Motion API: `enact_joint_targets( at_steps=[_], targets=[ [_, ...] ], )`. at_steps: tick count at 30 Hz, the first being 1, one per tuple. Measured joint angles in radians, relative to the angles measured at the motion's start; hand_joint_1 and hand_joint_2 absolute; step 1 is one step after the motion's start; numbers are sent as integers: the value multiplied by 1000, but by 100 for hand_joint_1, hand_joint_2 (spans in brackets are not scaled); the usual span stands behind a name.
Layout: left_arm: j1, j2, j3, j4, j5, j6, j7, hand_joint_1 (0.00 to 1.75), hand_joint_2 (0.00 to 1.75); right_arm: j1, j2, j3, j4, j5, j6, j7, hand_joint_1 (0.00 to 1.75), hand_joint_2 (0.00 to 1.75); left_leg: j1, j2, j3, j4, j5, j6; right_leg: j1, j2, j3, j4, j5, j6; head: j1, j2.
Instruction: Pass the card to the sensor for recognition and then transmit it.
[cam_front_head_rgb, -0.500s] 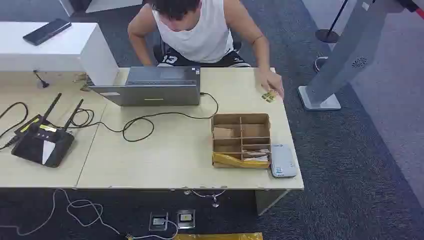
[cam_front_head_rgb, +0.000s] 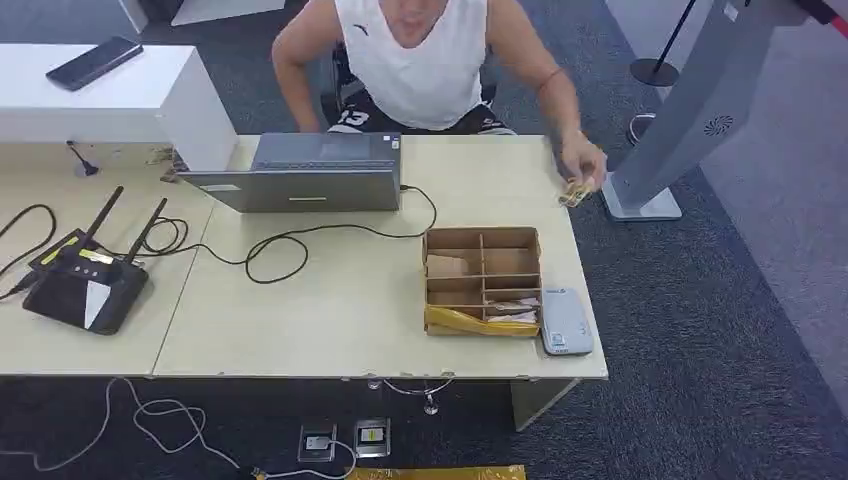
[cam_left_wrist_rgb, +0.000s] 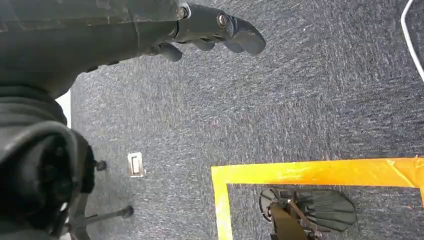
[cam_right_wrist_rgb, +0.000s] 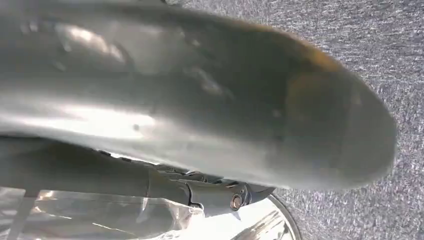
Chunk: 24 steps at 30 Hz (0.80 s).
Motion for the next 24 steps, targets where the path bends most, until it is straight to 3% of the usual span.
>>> enact_joint_targets(
  at_steps=[8, 9, 10, 11, 15, 16, 18, 20, 22, 24],
  targets=[
    [0, 0, 0, 0, 4, 3, -1, 0, 0, 1, 0, 0, 0, 0, -2, -1, 0, 0, 0, 0, 0, 0, 0, 0, 0, 0, 0, 0, 0, 0, 0, 0],
    [0, 0, 0, 0, 4, 2, -2, 0, 0, 1, 0, 0, 0, -2, -8, -4, 0, 175, 0, 0, 0, 0, 0, 0, 0, 0, 0, 0, 0, 0, 0, 0],
    [0, 0, 0, 0, 4, 2, -2, 0, 0, 1, 0, 0, 0, -3, -15, -6, 0, 175, 0, 0, 0, 0, 0, 0, 0, 0, 0, 0, 0, 0, 0, 0],
    [0, 0, 0, 0, 4, 3, -3, 0, 0, 0, 0, 0, 0, -6, -29, -10, 0, 0, 0, 0, 0, 0, 0, 0, 0, 0, 0, 0, 0, 0, 0, 0],
    [0, 0, 0, 0, 11, 6, -3, 0, 0, -10, -5, -3, 0, -112, -110, -27, 0, 0, 0, 0, 0, 0, 0, 0, 0, 0, 0, 0, 0, 0, 0, 0],
    [0, 0, 0, 0, 11, 5, -3, 0, 0, -16, -9, -13, 0, -179, -148, -43, 0, 175, 0, 0, 0, 0, 0, 0, 0, 0, 0, 0, 0, 0, 0, 0],
    [0, 0, 0, 0, 12, 3, -3, 0, 0, -33, -20, -46, 0, -300, -255, -105, 0, 175, -1, 0, 0, 0, 0, 0, -1, 0, 0, 0, 0, 0, 0, 0],
    [0, 0, 0, 0, 14, 5, -3, 0, 0, -63, -37, -85, -2, -426, -363, -213, 0, 175, -2, 0, 0, 0, 0, 0, -1, 0, 0, 0, 1, 1, 0, 0],
    [0, 0, 0, 0, 14, 3, -6, 0, 0, -107, -66, -134, -4, -548, -424, -323, 0, 175, -3, 1, 1, 0, 1, 1, -3, 1, 0, 0, 1, 1, 0, 0],
    [0, 2, 0, 0, 15, 5, -8, 0, 0, -167, -106, -180, -13, -630, -441, -419, 0, 175, -4, 1, 0, 0, 1, 2, -4, 1, 0, 1, 2, 3, 0, 0]
  ],
)
